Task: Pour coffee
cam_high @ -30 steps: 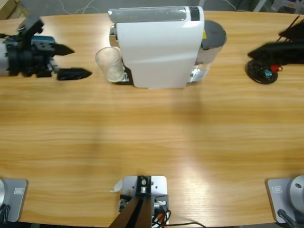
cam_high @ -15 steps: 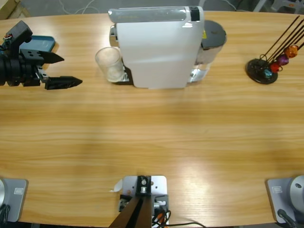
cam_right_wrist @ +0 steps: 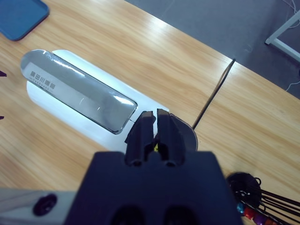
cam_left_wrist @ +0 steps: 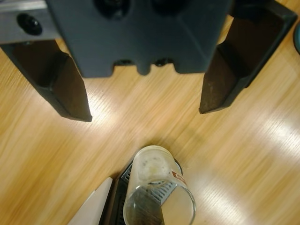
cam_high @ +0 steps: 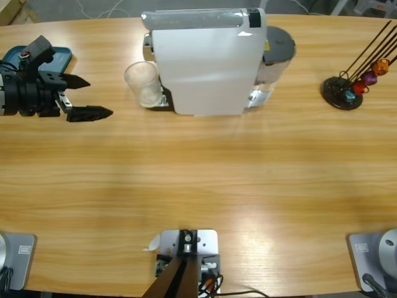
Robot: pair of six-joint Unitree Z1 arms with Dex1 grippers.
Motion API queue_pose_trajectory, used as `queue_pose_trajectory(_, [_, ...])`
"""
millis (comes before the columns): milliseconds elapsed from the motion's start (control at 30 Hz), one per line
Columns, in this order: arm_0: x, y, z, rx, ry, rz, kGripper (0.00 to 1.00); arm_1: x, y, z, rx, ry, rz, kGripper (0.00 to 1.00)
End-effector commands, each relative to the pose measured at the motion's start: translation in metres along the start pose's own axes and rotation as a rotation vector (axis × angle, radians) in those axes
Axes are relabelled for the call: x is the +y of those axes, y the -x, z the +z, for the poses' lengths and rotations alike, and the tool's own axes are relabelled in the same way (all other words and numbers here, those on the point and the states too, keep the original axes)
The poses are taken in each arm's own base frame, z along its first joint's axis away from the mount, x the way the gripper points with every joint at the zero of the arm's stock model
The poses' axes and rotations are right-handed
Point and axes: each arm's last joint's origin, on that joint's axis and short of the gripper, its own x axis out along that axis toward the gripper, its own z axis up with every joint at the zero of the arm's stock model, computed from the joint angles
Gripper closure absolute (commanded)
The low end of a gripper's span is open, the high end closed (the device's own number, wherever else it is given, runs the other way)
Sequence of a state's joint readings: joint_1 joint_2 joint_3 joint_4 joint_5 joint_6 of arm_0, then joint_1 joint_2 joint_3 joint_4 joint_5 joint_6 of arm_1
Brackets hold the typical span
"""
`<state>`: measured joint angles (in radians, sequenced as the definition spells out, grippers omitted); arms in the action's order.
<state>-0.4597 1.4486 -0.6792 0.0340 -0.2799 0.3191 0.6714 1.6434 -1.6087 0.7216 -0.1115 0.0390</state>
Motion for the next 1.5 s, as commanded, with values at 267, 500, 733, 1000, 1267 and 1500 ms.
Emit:
queue_pose_trajectory(267, [-0.003, -0.010, -0.011, 0.062, -0.003, -0.013, 0.000, 0.001, -0.042, -0.008, 0.122, 0.027, 0.022, 1.000])
queue_pose_trajectory(500, [-0.002, -0.012, -0.012, 0.069, -0.001, -0.016, 0.000, 0.002, -0.048, -0.010, 0.137, 0.028, 0.027, 1.000])
queue_pose_trajectory(733, [-0.002, -0.013, -0.012, 0.072, -0.007, -0.017, 0.000, 0.002, -0.052, -0.011, 0.143, 0.027, 0.026, 1.000])
queue_pose_trajectory(1000, [-0.002, -0.014, -0.012, 0.075, -0.010, -0.018, 0.000, 0.003, -0.058, -0.017, 0.162, 0.029, 0.029, 1.000])
queue_pose_trajectory(1267, [-0.002, -0.016, -0.013, 0.080, -0.009, -0.020, 0.000, 0.003, -0.063, -0.018, 0.167, 0.029, 0.033, 1.000])
queue_pose_trajectory(1500, [-0.001, -0.018, -0.013, 0.082, -0.010, -0.019, 0.000, 0.003, -0.067, -0.025, 0.189, 0.030, 0.032, 1.000])
